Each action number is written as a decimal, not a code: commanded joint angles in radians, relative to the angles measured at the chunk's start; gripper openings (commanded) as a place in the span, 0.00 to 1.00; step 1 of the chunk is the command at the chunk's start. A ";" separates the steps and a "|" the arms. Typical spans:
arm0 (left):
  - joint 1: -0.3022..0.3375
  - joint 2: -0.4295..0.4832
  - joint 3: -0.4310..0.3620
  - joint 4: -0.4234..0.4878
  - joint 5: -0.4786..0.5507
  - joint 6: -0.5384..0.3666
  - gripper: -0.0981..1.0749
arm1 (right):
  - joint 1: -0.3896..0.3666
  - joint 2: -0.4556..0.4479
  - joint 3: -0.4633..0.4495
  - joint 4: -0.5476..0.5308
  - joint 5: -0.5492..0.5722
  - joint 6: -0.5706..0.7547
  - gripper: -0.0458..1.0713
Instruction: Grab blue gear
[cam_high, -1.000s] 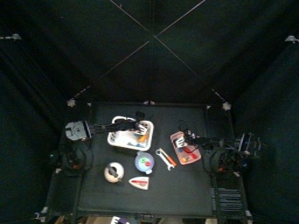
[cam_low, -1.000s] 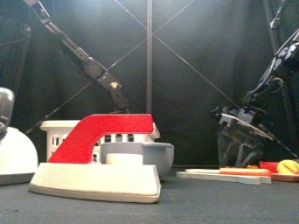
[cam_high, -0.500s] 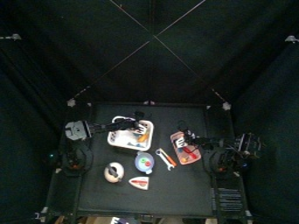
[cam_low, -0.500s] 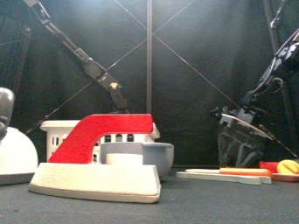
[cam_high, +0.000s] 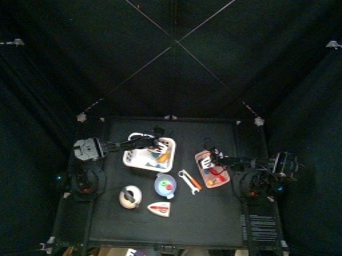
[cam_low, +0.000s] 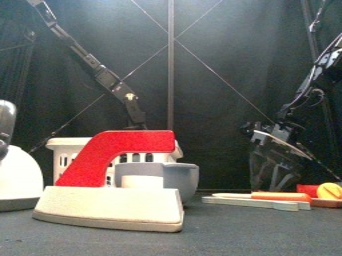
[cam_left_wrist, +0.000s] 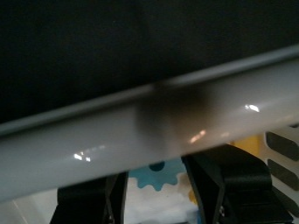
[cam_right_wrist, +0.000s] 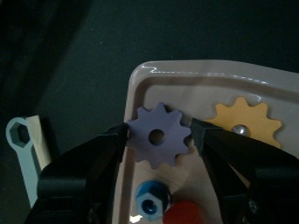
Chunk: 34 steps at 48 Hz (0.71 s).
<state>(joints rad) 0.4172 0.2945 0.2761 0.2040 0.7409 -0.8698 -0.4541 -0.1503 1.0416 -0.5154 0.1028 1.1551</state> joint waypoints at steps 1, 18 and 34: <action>-0.006 -0.046 -0.011 0.018 0.003 -0.002 0.74 | 0.003 -0.009 -0.012 -0.002 -0.002 0.000 0.87; -0.038 -0.121 -0.011 0.080 0.018 -0.006 0.74 | 0.003 -0.009 -0.014 -0.002 0.000 0.000 0.87; -0.072 -0.178 0.008 0.152 0.026 -0.011 0.74 | 0.043 -0.011 -0.071 -0.038 -0.002 -0.003 0.87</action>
<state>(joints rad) 0.3543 0.1549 0.2915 0.3267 0.7747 -0.8774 -0.4326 -0.1488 1.0048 -0.5338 0.1058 1.1505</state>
